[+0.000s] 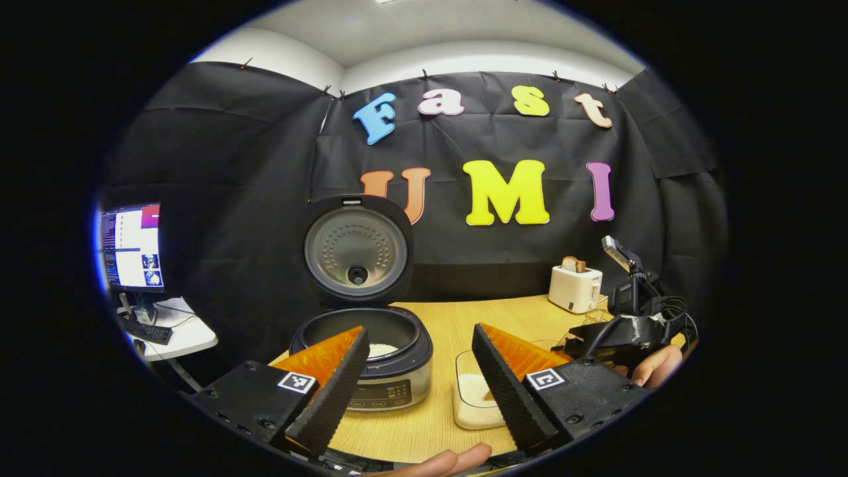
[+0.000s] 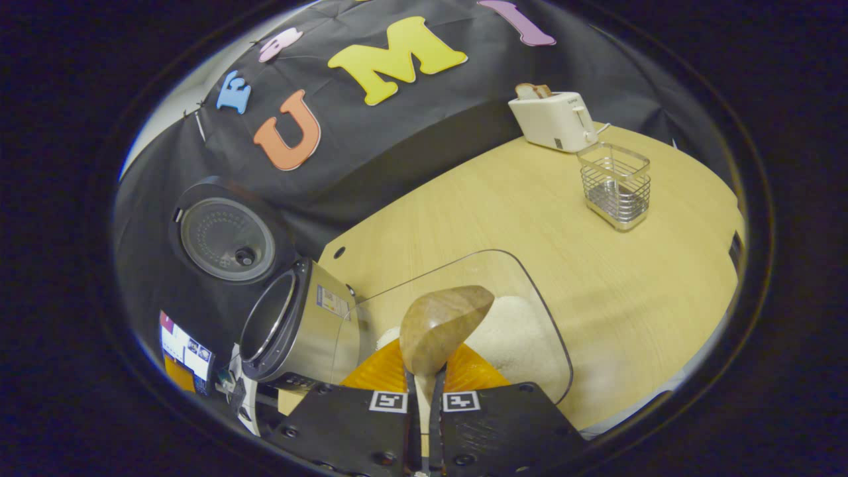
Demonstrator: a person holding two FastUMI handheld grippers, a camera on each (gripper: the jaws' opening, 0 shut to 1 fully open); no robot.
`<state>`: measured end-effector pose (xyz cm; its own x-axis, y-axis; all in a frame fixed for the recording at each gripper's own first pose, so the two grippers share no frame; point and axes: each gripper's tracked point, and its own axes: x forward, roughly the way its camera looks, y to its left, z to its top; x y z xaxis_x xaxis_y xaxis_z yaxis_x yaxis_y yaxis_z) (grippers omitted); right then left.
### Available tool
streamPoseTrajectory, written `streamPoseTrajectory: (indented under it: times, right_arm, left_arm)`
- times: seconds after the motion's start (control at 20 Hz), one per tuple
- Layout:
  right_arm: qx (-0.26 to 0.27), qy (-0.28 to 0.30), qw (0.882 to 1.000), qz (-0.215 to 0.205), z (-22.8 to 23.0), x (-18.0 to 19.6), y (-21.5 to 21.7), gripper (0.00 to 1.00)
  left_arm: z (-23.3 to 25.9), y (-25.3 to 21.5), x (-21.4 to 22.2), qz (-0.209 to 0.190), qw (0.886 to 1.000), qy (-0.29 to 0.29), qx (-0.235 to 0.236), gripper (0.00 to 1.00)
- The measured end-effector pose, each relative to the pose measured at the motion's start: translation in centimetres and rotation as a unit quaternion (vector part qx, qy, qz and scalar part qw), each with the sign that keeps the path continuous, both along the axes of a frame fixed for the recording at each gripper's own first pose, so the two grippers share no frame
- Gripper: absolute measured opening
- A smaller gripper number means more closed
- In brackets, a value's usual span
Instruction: Close the left gripper, press the button to open the rice cooker; take a wooden spoon from the chopstick holder with the right hand, scoop a spoonful of rice and pour it into the rice cooker, then put the wooden spoon back into the chopstick holder.
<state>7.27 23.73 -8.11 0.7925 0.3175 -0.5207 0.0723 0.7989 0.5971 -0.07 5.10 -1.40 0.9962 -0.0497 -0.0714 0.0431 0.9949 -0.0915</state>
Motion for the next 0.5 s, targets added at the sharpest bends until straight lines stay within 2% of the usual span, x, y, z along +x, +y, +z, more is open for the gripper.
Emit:
streamPoseTrajectory:
  times: [0.25,0.35,0.5]
  right_arm:
    - [0.095,0.048,0.994,0.02,-1.1,0.5,0.8,0.05]
    - [0.16,0.066,0.985,0.025,-1.2,0.5,1.4,0.05]
    - [0.216,0.078,0.973,0.04,-1.0,0.6,2.1,0.05]
  left_arm:
    - [-0.7,0.7,0.4,0.007,1.0,0.01,-0.011,0.99]
    - [-0.9,0.7,0.6,0.008,1.0,0.015,-0.012,0.99]
    - [-1.2,0.4,0.7,0.007,1.0,0.019,-0.006,1.0]
